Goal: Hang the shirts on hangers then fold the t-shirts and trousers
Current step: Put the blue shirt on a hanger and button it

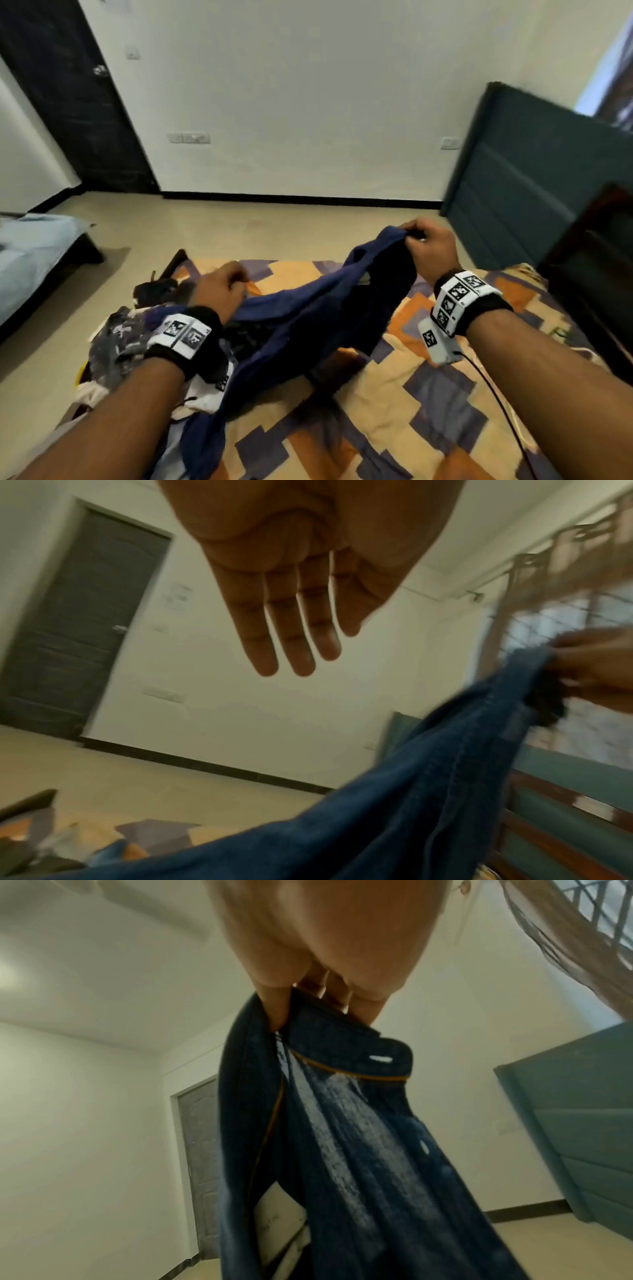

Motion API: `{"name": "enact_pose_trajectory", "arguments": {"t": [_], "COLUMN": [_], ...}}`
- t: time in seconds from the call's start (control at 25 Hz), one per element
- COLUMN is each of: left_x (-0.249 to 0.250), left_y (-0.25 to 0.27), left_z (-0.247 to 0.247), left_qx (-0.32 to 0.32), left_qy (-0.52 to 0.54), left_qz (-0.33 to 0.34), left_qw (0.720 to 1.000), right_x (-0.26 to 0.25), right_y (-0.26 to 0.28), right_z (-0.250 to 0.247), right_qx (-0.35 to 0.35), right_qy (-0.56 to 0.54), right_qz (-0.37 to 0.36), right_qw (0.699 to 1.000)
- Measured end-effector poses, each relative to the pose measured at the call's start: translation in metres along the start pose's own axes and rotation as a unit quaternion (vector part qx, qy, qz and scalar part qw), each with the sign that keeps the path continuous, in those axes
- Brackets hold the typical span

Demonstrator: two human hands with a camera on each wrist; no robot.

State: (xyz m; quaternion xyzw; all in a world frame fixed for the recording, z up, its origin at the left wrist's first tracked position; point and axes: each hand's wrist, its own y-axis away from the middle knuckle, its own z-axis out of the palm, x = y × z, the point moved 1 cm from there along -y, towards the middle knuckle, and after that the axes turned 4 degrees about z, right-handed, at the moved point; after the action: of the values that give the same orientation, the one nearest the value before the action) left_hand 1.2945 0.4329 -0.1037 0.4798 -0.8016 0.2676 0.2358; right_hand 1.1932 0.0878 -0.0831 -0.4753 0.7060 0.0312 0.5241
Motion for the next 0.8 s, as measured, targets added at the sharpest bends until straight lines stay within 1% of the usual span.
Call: {"name": "enact_pose_trajectory", "arguments": {"t": [0.04,0.08,0.12,0.16,0.24,0.28,0.36,0.44,0.52,0.56,0.64,0.72,0.8], "left_x": [0.016,0.031,0.047,0.063,0.091,0.103,0.12,0.129,0.126,0.119,0.096,0.068,0.048], "left_y": [0.015,0.029,0.048,0.067,0.104,0.123,0.158,0.182,0.202,0.209,0.218,0.227,0.235], "left_z": [0.021,0.041,0.056,0.066,0.079,0.082,0.088,0.087,0.082,0.081,0.083,0.09,0.093], "left_qx": [-0.059,-0.107,-0.14,-0.156,-0.166,-0.163,-0.147,-0.128,-0.131,-0.148,-0.204,-0.267,-0.279], "left_qy": [0.024,0.045,0.072,0.102,0.171,0.186,0.172,0.192,0.226,0.213,0.131,0.088,0.092], "left_qz": [0.024,0.035,0.048,0.054,0.061,0.069,0.08,0.083,0.074,0.075,0.081,0.061,0.033], "left_qw": [0.998,0.993,0.986,0.981,0.969,0.967,0.971,0.969,0.962,0.963,0.967,0.958,0.955], "right_x": [-0.014,-0.028,-0.046,-0.065,-0.104,-0.122,-0.153,-0.176,-0.194,-0.198,-0.201,-0.193,-0.177], "right_y": [0.014,0.025,0.04,0.057,0.091,0.108,0.143,0.171,0.194,0.202,0.22,0.243,0.266], "right_z": [-0.006,-0.007,-0.011,-0.015,-0.03,-0.041,-0.069,-0.1,-0.134,-0.153,-0.19,-0.219,-0.236], "right_qx": [-0.021,-0.042,-0.057,-0.07,-0.092,-0.1,-0.092,-0.072,-0.077,-0.083,-0.092,-0.093,-0.1], "right_qy": [0.006,0.006,0.018,0.038,0.108,0.155,0.224,0.239,0.271,0.291,0.341,0.376,0.391], "right_qz": [-0.003,-0.001,-0.003,-0.017,-0.053,-0.057,-0.04,-0.024,-0.014,-0.003,0.026,0.06,0.11], "right_qw": [1.0,0.999,0.998,0.997,0.988,0.981,0.969,0.968,0.959,0.953,0.935,0.92,0.908]}}
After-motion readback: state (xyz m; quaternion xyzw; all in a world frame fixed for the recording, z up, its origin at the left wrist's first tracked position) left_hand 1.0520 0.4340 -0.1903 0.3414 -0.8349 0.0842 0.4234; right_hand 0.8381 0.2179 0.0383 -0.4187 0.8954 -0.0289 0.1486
